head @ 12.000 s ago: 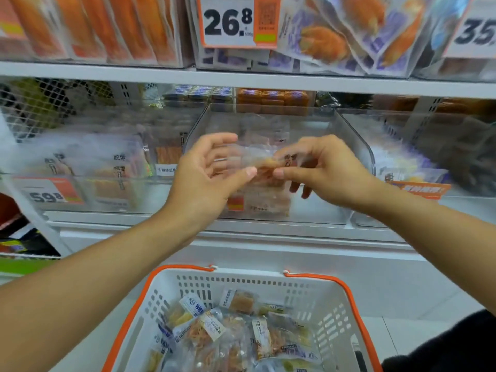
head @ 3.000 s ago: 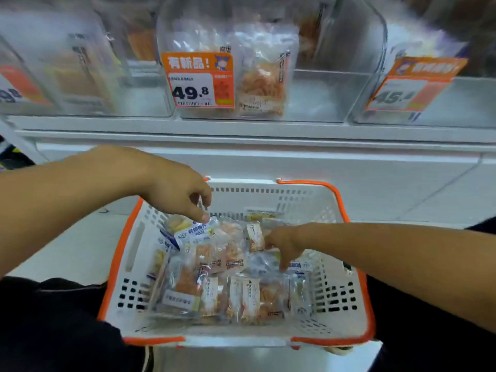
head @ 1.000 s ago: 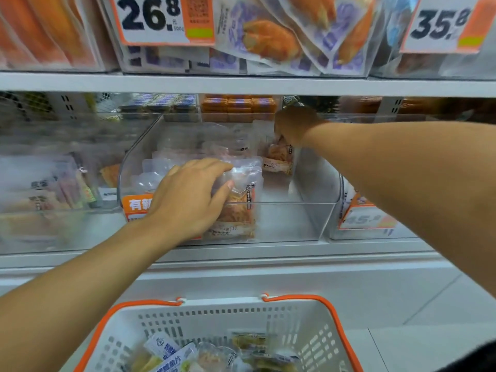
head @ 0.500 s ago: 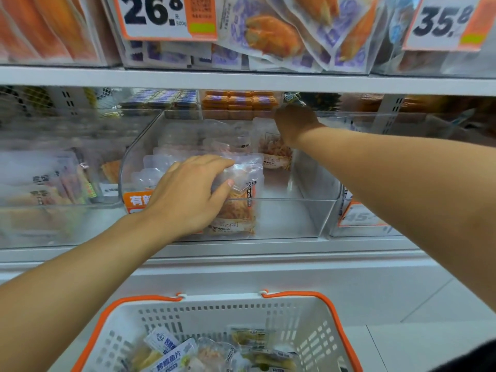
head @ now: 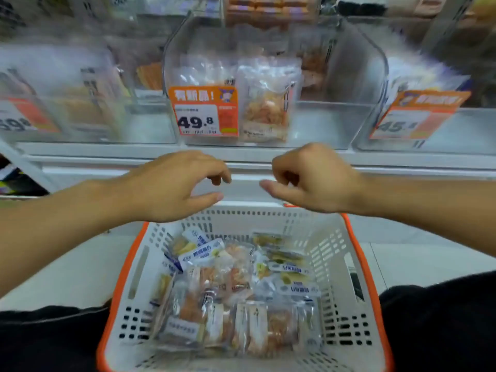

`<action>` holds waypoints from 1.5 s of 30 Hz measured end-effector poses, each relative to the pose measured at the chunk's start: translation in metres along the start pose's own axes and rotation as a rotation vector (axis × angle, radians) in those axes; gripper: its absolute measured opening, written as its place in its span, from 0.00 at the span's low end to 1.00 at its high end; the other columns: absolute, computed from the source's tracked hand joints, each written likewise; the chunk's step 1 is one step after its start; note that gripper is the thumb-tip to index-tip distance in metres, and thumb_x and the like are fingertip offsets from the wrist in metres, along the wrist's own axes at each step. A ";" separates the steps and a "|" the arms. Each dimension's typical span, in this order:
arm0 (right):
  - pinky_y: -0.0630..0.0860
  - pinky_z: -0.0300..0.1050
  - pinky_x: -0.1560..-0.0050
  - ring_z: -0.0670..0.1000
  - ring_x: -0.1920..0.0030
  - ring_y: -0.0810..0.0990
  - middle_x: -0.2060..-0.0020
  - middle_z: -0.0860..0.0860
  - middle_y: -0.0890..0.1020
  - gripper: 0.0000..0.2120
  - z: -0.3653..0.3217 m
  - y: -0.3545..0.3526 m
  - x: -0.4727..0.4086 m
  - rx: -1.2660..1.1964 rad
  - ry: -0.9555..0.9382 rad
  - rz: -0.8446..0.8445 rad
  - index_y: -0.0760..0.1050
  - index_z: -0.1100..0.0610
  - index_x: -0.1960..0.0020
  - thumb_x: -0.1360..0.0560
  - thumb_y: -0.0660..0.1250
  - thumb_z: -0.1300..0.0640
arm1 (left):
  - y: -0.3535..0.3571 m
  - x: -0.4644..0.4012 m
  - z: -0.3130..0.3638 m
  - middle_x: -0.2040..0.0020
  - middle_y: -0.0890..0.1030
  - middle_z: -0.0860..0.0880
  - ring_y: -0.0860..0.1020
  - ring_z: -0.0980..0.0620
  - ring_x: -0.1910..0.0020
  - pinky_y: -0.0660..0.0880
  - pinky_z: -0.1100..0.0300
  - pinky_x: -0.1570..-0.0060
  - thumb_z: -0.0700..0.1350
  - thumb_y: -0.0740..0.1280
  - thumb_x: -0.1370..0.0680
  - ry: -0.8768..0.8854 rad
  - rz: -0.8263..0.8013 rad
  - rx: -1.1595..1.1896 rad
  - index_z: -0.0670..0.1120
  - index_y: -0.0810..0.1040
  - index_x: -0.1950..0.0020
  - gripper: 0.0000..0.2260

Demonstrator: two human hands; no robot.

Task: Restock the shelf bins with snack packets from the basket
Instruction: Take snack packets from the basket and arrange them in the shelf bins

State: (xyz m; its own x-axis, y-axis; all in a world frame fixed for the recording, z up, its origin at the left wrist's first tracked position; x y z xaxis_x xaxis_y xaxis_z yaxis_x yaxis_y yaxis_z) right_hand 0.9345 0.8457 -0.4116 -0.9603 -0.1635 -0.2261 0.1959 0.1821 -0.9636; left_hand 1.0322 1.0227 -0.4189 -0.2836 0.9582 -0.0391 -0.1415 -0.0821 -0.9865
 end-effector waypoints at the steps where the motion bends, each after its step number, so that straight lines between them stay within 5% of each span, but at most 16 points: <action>1: 0.65 0.44 0.64 0.49 0.67 0.72 0.68 0.46 0.77 0.14 -0.007 0.048 0.010 -0.061 0.032 -0.282 0.75 0.53 0.58 0.22 0.66 0.43 | 0.022 0.011 -0.001 0.43 0.78 0.57 0.75 0.58 0.46 0.74 0.57 0.44 0.59 0.62 0.20 -0.042 -0.239 -0.012 0.56 0.73 0.36 0.15; 4: 0.73 0.45 0.49 0.52 0.50 0.77 0.44 0.52 0.81 0.25 -0.024 0.176 0.040 -0.218 0.251 -0.833 0.72 0.56 0.34 0.25 0.72 0.45 | 0.068 0.047 -0.006 0.32 0.73 0.54 0.72 0.54 0.37 0.68 0.61 0.38 0.60 0.61 0.19 -0.230 -0.918 -0.123 0.55 0.68 0.28 0.22; 6: 0.75 0.50 0.40 0.56 0.41 0.78 0.38 0.55 0.79 0.33 -0.034 0.228 0.039 -0.267 0.388 -0.830 0.69 0.59 0.30 0.28 0.75 0.44 | 0.074 0.056 -0.011 0.30 0.71 0.52 0.71 0.51 0.34 0.67 0.58 0.38 0.61 0.60 0.19 -0.327 -1.076 -0.187 0.53 0.66 0.26 0.24; 9: 0.69 0.53 0.30 0.62 0.27 0.65 0.27 0.60 0.66 0.50 -0.039 0.287 0.032 -0.310 0.619 -0.740 0.58 0.62 0.23 0.33 0.77 0.39 | 0.072 0.046 -0.019 0.31 0.72 0.51 0.72 0.52 0.40 0.66 0.60 0.42 0.61 0.60 0.20 -0.309 -0.940 -0.144 0.52 0.67 0.27 0.24; 11: 0.71 0.48 0.36 0.63 0.27 0.66 0.27 0.58 0.65 0.52 -0.045 0.315 0.033 -0.429 0.763 -0.682 0.60 0.60 0.24 0.37 0.79 0.38 | 0.067 0.037 -0.021 0.34 0.75 0.51 0.73 0.52 0.43 0.68 0.60 0.42 0.61 0.61 0.20 -0.289 -0.817 -0.098 0.52 0.68 0.27 0.23; 14: 0.79 0.50 0.44 0.57 0.43 0.78 0.40 0.56 0.76 0.36 -0.047 0.331 0.035 -0.538 0.885 -0.584 0.69 0.58 0.33 0.35 0.80 0.50 | 0.064 0.034 -0.027 0.35 0.75 0.52 0.71 0.54 0.46 0.68 0.58 0.42 0.62 0.60 0.20 -0.279 -0.804 -0.099 0.53 0.69 0.28 0.23; 17: 0.82 0.46 0.50 0.52 0.56 0.81 0.53 0.55 0.83 0.19 -0.036 0.334 0.038 -0.593 0.917 -0.656 0.79 0.63 0.43 0.30 0.78 0.58 | 0.062 0.037 -0.035 0.34 0.73 0.51 0.68 0.54 0.46 0.67 0.58 0.41 0.61 0.60 0.20 -0.292 -0.848 -0.148 0.52 0.69 0.28 0.24; 23: 0.77 0.43 0.71 0.49 0.69 0.79 0.59 0.55 0.80 0.02 -0.004 0.265 0.039 -0.927 0.850 -0.819 0.76 0.60 0.50 0.20 0.65 0.64 | 0.055 0.031 -0.039 0.32 0.73 0.51 0.70 0.53 0.44 0.66 0.58 0.41 0.61 0.61 0.20 -0.287 -0.802 -0.150 0.52 0.68 0.27 0.25; 26: 0.77 0.44 0.68 0.49 0.65 0.76 0.54 0.55 0.82 0.03 0.015 0.185 0.019 -0.899 0.698 -0.869 0.74 0.58 0.49 0.19 0.63 0.63 | 0.053 0.017 -0.036 0.31 0.73 0.51 0.73 0.51 0.39 0.68 0.59 0.41 0.62 0.65 0.23 -0.294 -0.693 -0.047 0.51 0.63 0.24 0.31; 29: 0.77 0.42 0.69 0.49 0.64 0.76 0.54 0.53 0.83 0.04 0.030 0.099 0.003 -0.984 0.604 -0.728 0.74 0.57 0.48 0.19 0.63 0.64 | 0.042 -0.004 -0.029 0.31 0.72 0.53 0.75 0.53 0.46 0.71 0.60 0.47 0.61 0.72 0.27 -0.329 -0.522 0.211 0.50 0.60 0.23 0.39; 32: 0.77 0.42 0.68 0.53 0.61 0.78 0.49 0.60 0.84 0.06 0.042 0.030 -0.006 -1.048 0.557 -0.464 0.76 0.59 0.44 0.21 0.66 0.60 | 0.030 -0.022 -0.013 0.41 0.81 0.47 0.83 0.50 0.53 0.79 0.59 0.59 0.49 0.74 0.26 -0.362 -0.419 0.714 0.46 0.73 0.32 0.24; 34: 0.77 0.46 0.59 0.56 0.56 0.80 0.50 0.58 0.84 0.12 0.044 -0.006 -0.013 -1.081 0.514 -0.317 0.78 0.62 0.44 0.25 0.68 0.57 | 0.017 -0.035 -0.002 0.51 0.85 0.45 0.84 0.51 0.57 0.78 0.61 0.66 0.42 0.72 0.24 -0.342 -0.278 0.920 0.43 0.80 0.40 0.13; 38: 0.81 0.43 0.54 0.51 0.57 0.85 0.57 0.54 0.86 0.15 0.043 -0.065 -0.023 -1.011 0.388 -0.223 0.81 0.63 0.47 0.33 0.72 0.63 | -0.013 -0.056 0.013 0.59 0.85 0.46 0.83 0.53 0.61 0.78 0.65 0.67 0.36 0.70 0.24 -0.337 0.094 1.182 0.46 0.81 0.50 0.06; 42: 0.81 0.58 0.45 0.59 0.52 0.85 0.52 0.63 0.85 0.22 0.075 -0.119 -0.020 -0.781 0.355 -0.002 0.80 0.69 0.44 0.35 0.75 0.62 | -0.042 -0.067 0.014 0.60 0.82 0.45 0.83 0.51 0.65 0.79 0.60 0.69 0.36 0.69 0.23 -0.302 0.479 1.169 0.48 0.78 0.48 0.09; 45: 0.81 0.59 0.46 0.56 0.55 0.85 0.54 0.60 0.86 0.19 0.107 -0.157 -0.016 -0.496 0.348 0.263 0.82 0.62 0.46 0.35 0.79 0.58 | -0.062 -0.068 0.010 0.51 0.82 0.54 0.81 0.56 0.55 0.79 0.61 0.57 0.42 0.71 0.23 -0.212 0.707 0.723 0.53 0.78 0.42 0.12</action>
State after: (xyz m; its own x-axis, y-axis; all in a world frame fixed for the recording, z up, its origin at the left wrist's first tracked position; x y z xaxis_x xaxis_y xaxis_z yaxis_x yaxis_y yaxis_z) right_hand 0.9401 0.7155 -0.2720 -0.9174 0.2551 -0.3054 0.3977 0.6117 -0.6838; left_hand 1.0511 0.9600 -0.3534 -0.6752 0.5644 -0.4750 -0.3934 -0.8202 -0.4153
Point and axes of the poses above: each hand's wrist, its own x-axis away from the middle knuckle, its own y-axis out of the palm, z = x × y, the point moved 5 cm from there along -x, towards the middle knuckle
